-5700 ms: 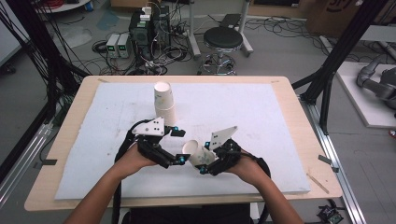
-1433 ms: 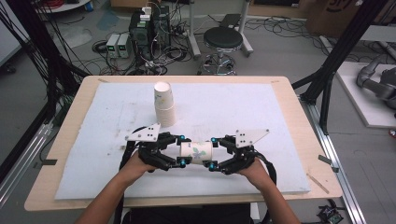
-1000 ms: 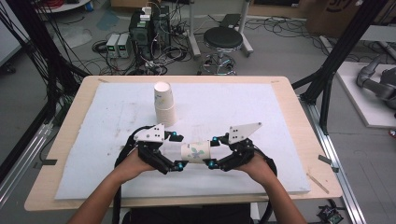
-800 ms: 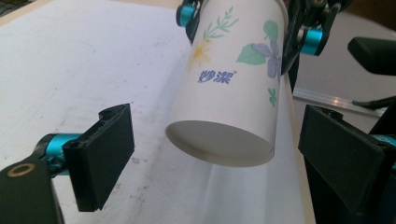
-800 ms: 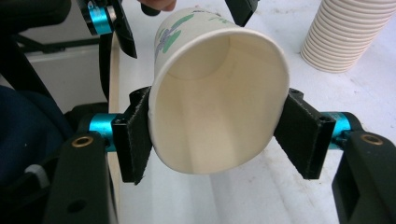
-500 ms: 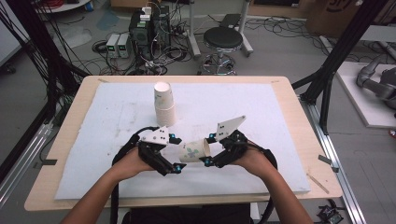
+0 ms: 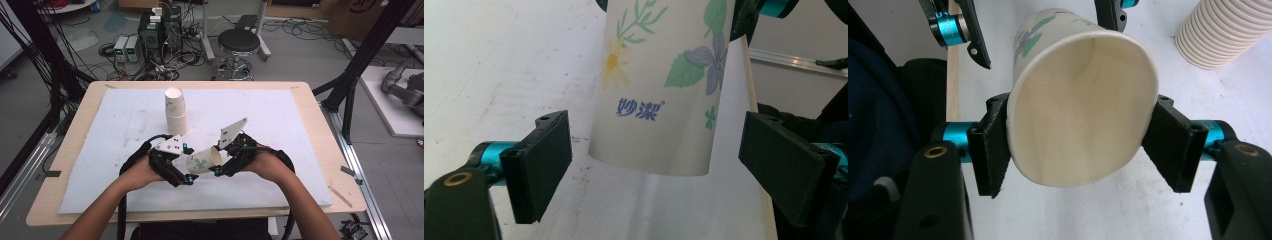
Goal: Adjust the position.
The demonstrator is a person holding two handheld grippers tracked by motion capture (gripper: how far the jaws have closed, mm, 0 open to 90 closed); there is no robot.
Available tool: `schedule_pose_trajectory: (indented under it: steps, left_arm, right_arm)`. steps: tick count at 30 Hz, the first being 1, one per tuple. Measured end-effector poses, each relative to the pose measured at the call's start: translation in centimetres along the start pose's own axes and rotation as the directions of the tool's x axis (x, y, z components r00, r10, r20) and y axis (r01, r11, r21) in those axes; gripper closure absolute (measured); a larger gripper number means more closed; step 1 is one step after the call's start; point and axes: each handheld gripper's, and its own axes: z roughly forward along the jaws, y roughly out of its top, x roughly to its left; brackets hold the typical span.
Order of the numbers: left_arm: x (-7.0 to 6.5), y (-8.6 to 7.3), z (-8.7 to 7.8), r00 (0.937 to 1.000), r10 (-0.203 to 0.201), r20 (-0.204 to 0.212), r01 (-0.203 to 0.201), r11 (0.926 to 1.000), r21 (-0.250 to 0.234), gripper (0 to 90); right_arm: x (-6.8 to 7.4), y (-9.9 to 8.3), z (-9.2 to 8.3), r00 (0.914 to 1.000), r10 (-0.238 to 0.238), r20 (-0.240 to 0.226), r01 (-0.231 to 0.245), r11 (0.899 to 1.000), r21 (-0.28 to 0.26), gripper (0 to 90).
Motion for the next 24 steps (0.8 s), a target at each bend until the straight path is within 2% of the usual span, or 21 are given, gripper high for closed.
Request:
schedule_pose_trajectory:
  steps: [6,10,14,19,22,24]
  left_arm:
    - [0.1,0.2,0.3,0.9998,0.018,0.005,-0.018,0.9991,0.037,15.0]
    - [0.1,0.3,0.6,0.9999,0.013,0.003,-0.013,0.9986,0.051,16.2]
    - [0.1,0.4,1.0,0.9994,0.034,0.002,-0.034,0.9956,0.088,17.6]
    - [0.1,0.5,1.2,0.9990,0.043,0.013,-0.044,0.9939,0.101,19.8]
    - [0.0,0.4,1.4,0.9992,0.030,0.028,-0.033,0.9949,0.095,22.6]
    - [-0.1,0.5,1.6,0.9984,0.039,0.040,-0.043,0.9936,0.105,25.2]
  right_arm:
    - [0.0,0.6,0.5,0.9996,-0.029,-0.004,0.029,0.999,0.044,33.3]
    - [0.1,0.9,0.7,0.9993,-0.037,-0.007,0.037,0.997,0.070,33.3]
    - [0.3,1.3,0.9,0.9984,-0.057,-0.007,0.057,0.994,0.095,33.3]
    - [0.5,1.7,1.2,0.9970,-0.076,-0.013,0.078,0.990,0.121,33.3]
    - [0.6,1.8,1.5,0.9969,-0.077,-0.017,0.078,0.987,0.140,33.3]
    - [0.8,1.9,1.7,0.9963,-0.084,-0.020,0.086,0.984,0.157,33.3]
